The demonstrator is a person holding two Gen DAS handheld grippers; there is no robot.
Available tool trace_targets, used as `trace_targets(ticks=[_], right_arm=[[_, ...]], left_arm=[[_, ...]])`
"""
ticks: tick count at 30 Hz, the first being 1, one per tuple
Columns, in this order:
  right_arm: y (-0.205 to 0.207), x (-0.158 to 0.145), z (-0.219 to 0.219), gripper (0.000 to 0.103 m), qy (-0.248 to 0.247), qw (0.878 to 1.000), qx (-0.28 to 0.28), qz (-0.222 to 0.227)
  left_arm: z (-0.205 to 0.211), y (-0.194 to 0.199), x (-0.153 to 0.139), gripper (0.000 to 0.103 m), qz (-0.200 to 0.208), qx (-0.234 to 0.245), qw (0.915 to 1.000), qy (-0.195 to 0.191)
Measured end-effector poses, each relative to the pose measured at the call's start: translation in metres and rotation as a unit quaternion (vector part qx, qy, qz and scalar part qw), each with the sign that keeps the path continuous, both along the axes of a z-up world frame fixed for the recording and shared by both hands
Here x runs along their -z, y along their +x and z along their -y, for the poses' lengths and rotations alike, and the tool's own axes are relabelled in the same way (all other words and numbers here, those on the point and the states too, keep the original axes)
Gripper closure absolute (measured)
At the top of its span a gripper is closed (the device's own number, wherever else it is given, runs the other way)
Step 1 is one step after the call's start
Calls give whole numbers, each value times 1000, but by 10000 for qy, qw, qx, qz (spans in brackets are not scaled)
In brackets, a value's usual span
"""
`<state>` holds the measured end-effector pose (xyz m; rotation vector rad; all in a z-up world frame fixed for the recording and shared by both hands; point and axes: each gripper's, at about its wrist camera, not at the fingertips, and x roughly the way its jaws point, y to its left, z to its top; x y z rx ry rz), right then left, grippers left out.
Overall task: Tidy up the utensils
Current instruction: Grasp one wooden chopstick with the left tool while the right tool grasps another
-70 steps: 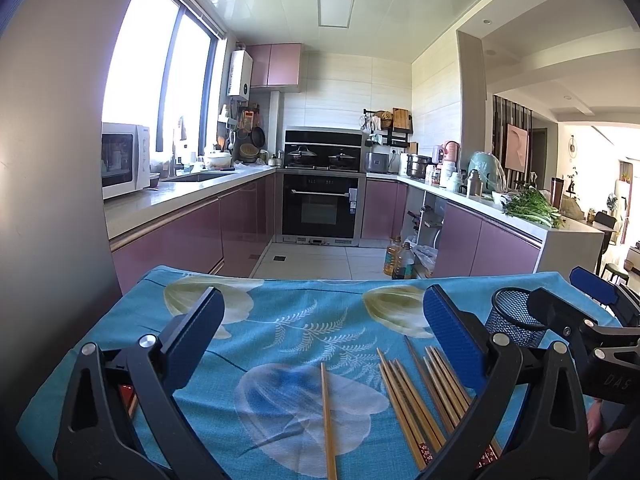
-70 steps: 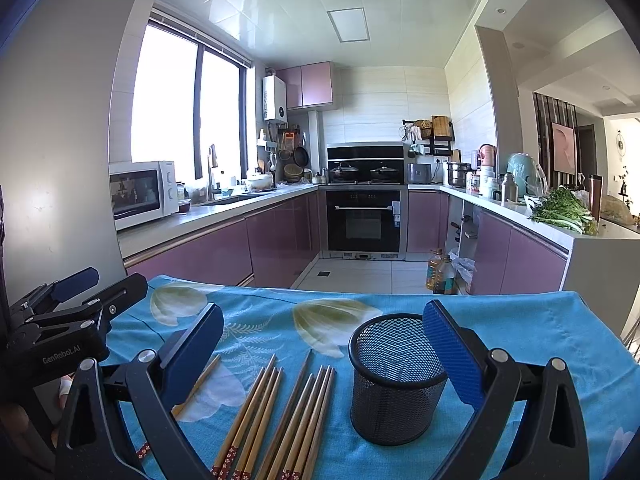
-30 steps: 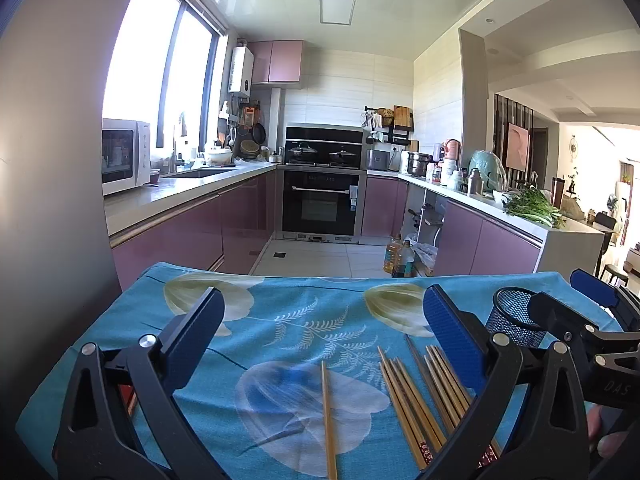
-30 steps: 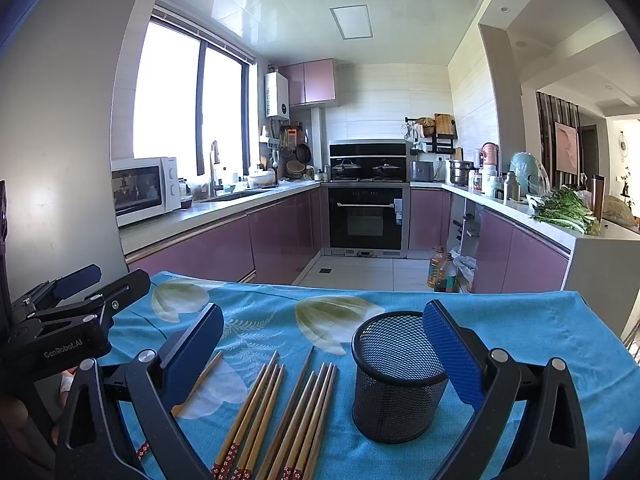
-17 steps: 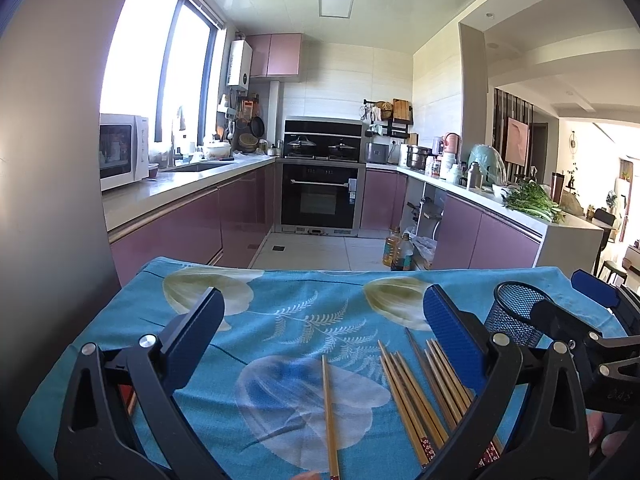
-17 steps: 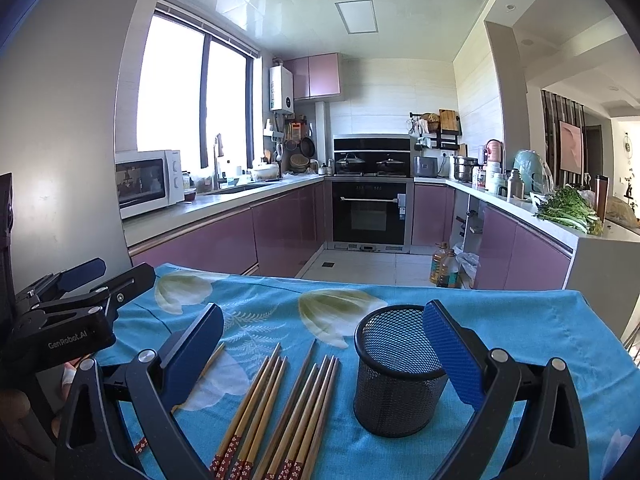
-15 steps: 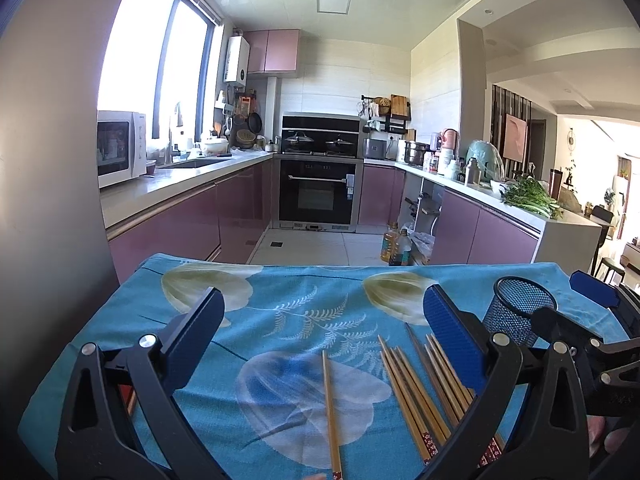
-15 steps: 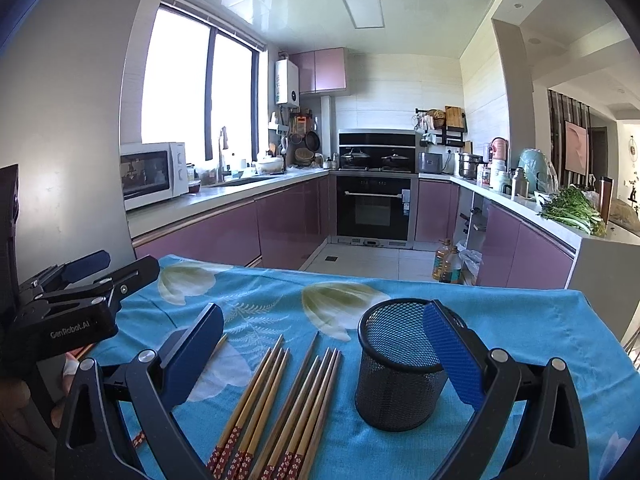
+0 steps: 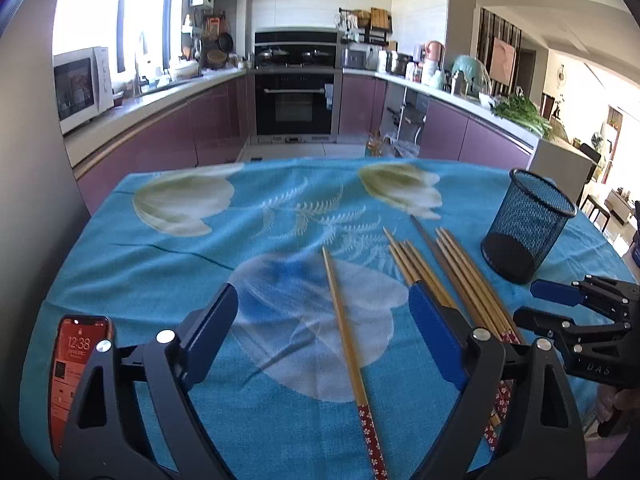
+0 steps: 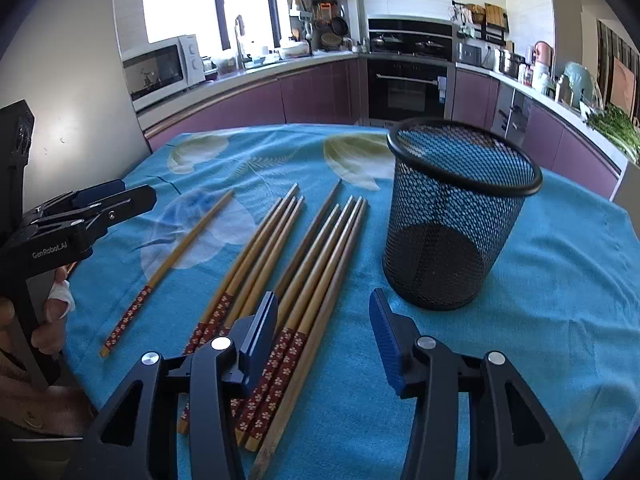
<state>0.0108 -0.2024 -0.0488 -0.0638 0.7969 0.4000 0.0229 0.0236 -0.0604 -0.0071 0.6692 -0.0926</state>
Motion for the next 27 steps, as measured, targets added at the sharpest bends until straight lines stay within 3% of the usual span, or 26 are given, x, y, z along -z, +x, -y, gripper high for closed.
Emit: trace_targets(ticks=[4,10,16,18,21,22,27], right_arm=[[10,8,4,72,-10,9997,127,-221],[19,7,0,74,-90,9994,30,-325],[29,8,-13,75,-362,9986,-30,-390],[32,8,-15,75,-370,9985,-37,-400],[37,9,-13,83,-241,9987,-37,-458],[37,9,-12,91,-176,9986,-63,-491],[37,8,-6,97,157,9983,-73,-554]], left_arm=[[6,14,22,37,-508,179,9985,95],[21,26,42,60,-1018,522,9934,110],[32,35,45,70,-1129,698,9911,102],[33,38,44,82,-1183,740,9902,-1],[37,44,44,95,-1243,783,9891,-104],[38,46,44,95,-1257,774,9890,-135],[39,46,42,95,-1249,745,9890,-268]])
